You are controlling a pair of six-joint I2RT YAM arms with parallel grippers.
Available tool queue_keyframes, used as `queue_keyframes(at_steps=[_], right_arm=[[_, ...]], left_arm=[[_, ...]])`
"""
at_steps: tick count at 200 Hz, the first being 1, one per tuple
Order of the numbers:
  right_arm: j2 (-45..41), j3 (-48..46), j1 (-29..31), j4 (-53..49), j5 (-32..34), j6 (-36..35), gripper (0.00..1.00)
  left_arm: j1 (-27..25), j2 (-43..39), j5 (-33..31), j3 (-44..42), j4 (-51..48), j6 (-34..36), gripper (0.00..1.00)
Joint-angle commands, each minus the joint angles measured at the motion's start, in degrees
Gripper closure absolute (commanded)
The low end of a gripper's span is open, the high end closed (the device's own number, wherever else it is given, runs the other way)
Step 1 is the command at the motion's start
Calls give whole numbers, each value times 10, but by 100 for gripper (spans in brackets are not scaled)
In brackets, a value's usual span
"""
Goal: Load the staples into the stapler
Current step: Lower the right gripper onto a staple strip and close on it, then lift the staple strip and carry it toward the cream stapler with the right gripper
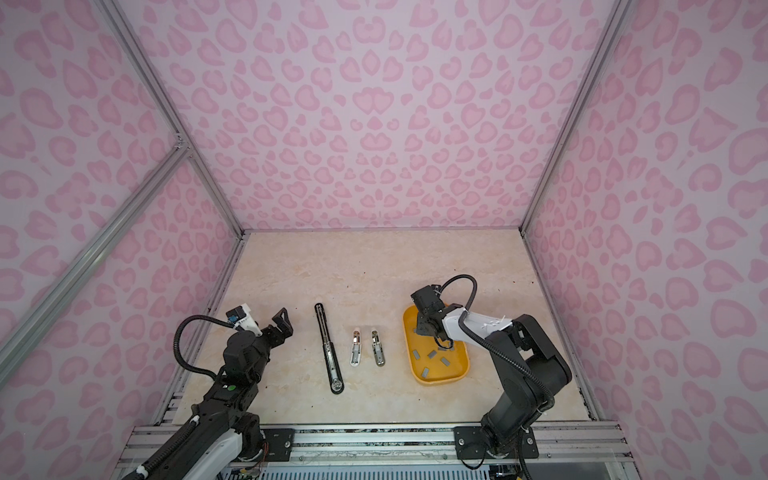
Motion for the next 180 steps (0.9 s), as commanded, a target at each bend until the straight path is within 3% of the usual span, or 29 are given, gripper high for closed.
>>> queue_keyframes(at_steps=[1,93,148,180], right_arm=[[9,-4,0,-29,-10,-6,79],[-7,-1,2,-37,-8,0,89],[-158,17,47,-127,97,38,89],[-234,26,95,-131,108,58,88]], left_arm=[[0,1,-6,4,17,1,0],[-1,2,-2,5,18,3,0],[-11,-8,10,-2,26,9,3],[-13,-12,22,-4,30,12,3]])
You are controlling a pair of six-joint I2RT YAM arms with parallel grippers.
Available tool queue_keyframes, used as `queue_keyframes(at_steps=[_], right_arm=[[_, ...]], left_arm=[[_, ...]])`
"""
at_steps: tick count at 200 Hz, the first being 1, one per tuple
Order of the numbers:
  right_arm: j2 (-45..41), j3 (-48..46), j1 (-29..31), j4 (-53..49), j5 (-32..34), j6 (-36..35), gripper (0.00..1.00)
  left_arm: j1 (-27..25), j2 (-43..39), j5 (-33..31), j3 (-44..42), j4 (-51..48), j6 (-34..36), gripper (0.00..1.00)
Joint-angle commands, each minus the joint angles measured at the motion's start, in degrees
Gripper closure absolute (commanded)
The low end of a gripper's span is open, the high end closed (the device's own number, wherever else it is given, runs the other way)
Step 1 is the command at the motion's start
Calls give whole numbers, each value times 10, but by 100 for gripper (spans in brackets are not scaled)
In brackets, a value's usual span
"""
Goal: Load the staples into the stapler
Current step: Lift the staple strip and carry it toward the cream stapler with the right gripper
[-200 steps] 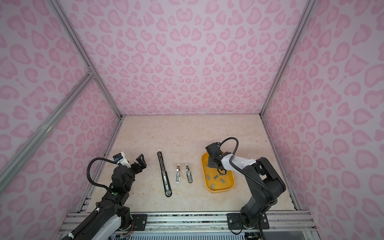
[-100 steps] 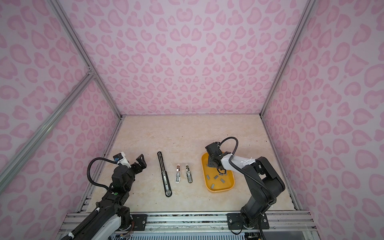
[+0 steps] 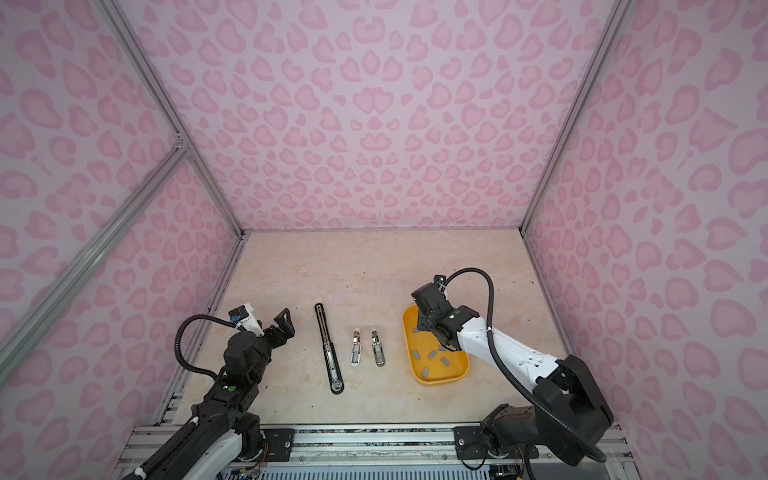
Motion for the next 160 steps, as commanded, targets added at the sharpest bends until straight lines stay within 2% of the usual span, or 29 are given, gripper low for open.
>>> queue_keyframes(at_steps=[1,42,72,105,126,132,136,149,160], right_arm=[[-36,3,29,-20,30,23,88],[-25,18,127,61,44,71,90],[43,43,228,133,95,74,89],[141,86,261,136,106,107,92],[185,94,263,141,83,106,95],[191,96,266,138,84,106,96],[195,96,268,138,85,106,96],[198,91,270,139,80,102,96],[196,81,270,144,72,98,96]], left_arm=[[-1,-6,10,-4,25,7,3],[-7,-46,5,-23,27,7,5],[-11,-82,8,-39,27,8,5],[-11,-105,33,-48,29,9,4],[-16,-119,43,-62,52,9,22],[-22,-126,39,-72,64,9,22],[-29,-132,37,-78,74,10,20],[-62,-155,27,-91,83,19,5],[-95,-178,-2,-90,55,29,2]])
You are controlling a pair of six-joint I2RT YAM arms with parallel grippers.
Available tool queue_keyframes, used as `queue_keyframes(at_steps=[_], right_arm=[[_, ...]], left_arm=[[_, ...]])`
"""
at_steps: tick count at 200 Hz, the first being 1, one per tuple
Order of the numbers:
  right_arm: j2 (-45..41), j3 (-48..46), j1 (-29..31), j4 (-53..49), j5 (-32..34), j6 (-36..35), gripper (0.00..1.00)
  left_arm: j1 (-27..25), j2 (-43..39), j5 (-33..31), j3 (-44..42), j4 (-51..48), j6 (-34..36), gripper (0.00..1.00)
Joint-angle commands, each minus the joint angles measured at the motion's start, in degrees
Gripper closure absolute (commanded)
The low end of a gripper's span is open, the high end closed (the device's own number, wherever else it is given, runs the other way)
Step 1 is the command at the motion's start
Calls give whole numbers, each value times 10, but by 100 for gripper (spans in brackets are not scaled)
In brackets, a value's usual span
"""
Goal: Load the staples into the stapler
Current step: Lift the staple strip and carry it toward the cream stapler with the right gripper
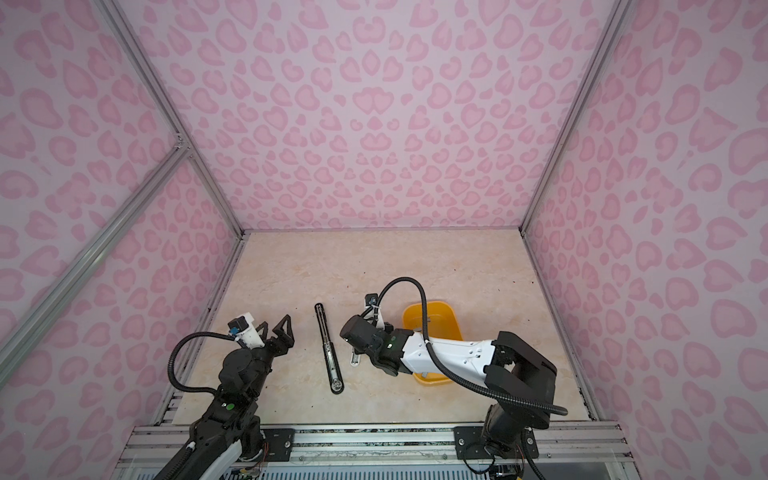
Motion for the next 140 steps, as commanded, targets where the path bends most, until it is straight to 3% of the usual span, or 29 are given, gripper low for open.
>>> queue_keyframes(at_steps=[1,18,47,67,90,106,121,140], right_arm=[[2,-12,2,11,-5,1,96],[-14,-32,11,0,4,5,96],[-58,-83,27,-2,28,19,95],[-76,-107,23,23,26,27,91],[-63,-102,12,54,-16,5,93],[-48,-97,14,50,-19,-8,98],[-54,-107,13,54,-19,-21,98],[-88,-122,9,51,-12,-47,97]], left_arm=[[-47,-35,-34,-9,24,22,2],[-68,-75,-90,-4,-21,16,2],[-68,-123,-67,-18,-37,6,3],[-68,-122,-148,11,-95,-5,3],[-68,-94,-152,39,-146,-5,3],[-68,-59,-132,40,-107,14,3],[-68,-10,-167,29,-48,7,3],[-68,67,-127,60,-37,24,3]])
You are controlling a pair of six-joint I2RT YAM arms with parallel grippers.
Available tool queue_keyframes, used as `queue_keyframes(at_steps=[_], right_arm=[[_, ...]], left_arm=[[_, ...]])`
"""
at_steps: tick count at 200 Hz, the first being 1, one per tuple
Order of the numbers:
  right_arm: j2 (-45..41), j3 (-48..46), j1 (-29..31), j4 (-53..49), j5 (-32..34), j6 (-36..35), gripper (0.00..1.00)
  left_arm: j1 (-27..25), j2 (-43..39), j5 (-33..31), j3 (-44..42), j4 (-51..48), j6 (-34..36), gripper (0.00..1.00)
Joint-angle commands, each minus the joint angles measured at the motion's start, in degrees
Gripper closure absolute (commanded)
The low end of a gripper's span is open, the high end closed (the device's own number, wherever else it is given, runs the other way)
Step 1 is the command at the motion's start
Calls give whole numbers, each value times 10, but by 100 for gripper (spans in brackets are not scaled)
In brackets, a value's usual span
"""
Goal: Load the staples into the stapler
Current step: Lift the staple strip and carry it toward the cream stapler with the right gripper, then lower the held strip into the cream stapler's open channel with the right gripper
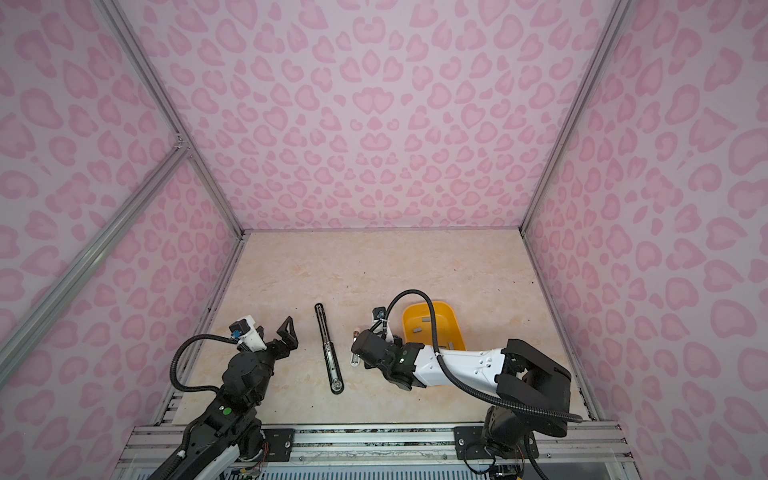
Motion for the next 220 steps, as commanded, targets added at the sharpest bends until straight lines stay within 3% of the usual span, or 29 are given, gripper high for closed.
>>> queue_keyframes(at_steps=[1,19,34,53,67,85,123,145,220], right_arm=[[-28,-16,-5,8,8,-35,96],[-66,-40,-4,15,10,-58,91],[-80,-51,-9,7,23,-61,90],[-86,-65,-15,11,16,-66,94],[-100,-68,-15,8,13,-80,94],[-118,-64,-15,-8,4,-86,93],[-147,-87,-13,43,-33,-106,90],[-146,-78,-29,40,-56,-125,91],[-183,-119,-44,68,-81,-100,93]], left_arm=[[1,68,11,28,54,18,2],[1,129,-25,66,26,6,3],[0,142,-20,71,32,13,3],[-1,96,-12,47,47,25,3],[7,49,-43,32,31,13,3],[20,1,-15,2,53,24,3],[19,-20,-48,-21,70,1,3],[16,-3,-90,-5,46,-11,4],[14,145,-30,47,94,23,4]])
